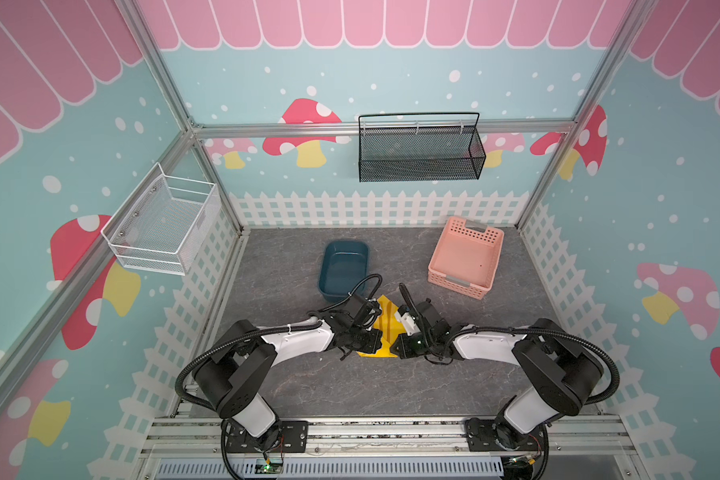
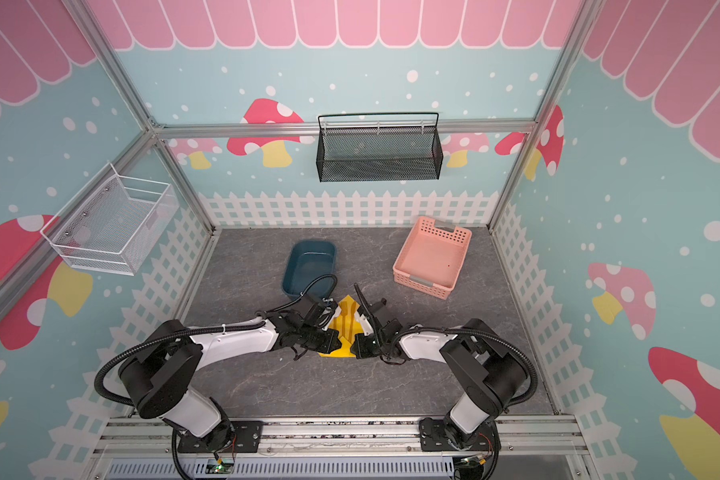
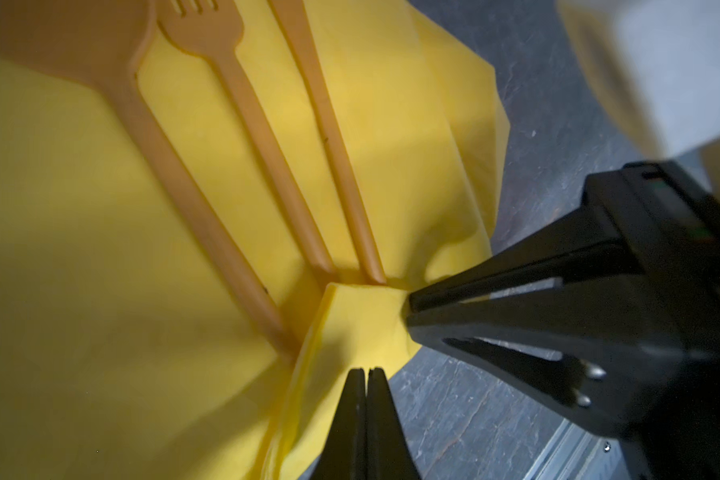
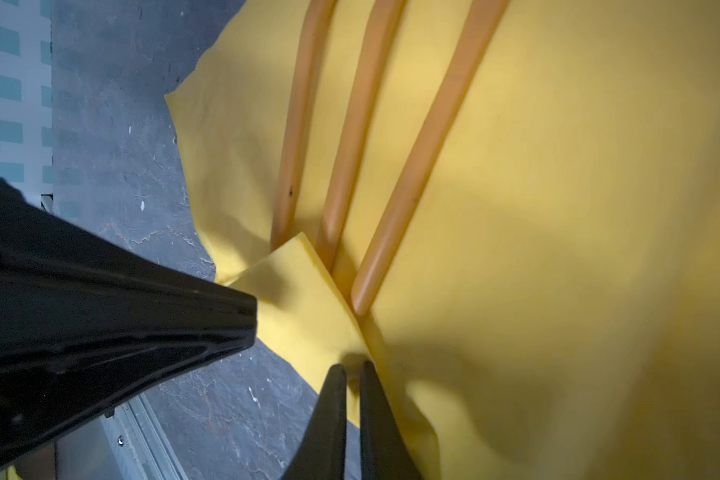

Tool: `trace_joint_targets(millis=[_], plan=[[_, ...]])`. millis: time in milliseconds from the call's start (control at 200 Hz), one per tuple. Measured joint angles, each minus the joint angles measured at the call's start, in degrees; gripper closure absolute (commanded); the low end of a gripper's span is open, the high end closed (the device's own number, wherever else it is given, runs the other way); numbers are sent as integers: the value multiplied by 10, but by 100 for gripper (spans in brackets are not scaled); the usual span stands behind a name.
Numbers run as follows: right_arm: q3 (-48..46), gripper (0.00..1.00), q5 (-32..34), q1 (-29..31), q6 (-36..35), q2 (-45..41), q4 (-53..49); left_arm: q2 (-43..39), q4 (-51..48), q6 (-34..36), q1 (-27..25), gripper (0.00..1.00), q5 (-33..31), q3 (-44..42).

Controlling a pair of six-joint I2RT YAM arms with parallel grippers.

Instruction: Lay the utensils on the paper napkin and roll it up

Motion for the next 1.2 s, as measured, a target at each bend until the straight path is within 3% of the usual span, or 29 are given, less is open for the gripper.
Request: trace_joint_targets(millis=[450,690,981,1196], plan=[[23,77,-35,-66,9,-34,-4,13,0,-2,0,97,0,0],[85,63,-92,-113,17,39,21,13,0,-2,0,97,0,0],[98,62,-148,-143,33,115,62,13,0,-2,0,98,0,0],[98,68,-181,-148,42,133,94,13,0,-2,0,98,0,0]])
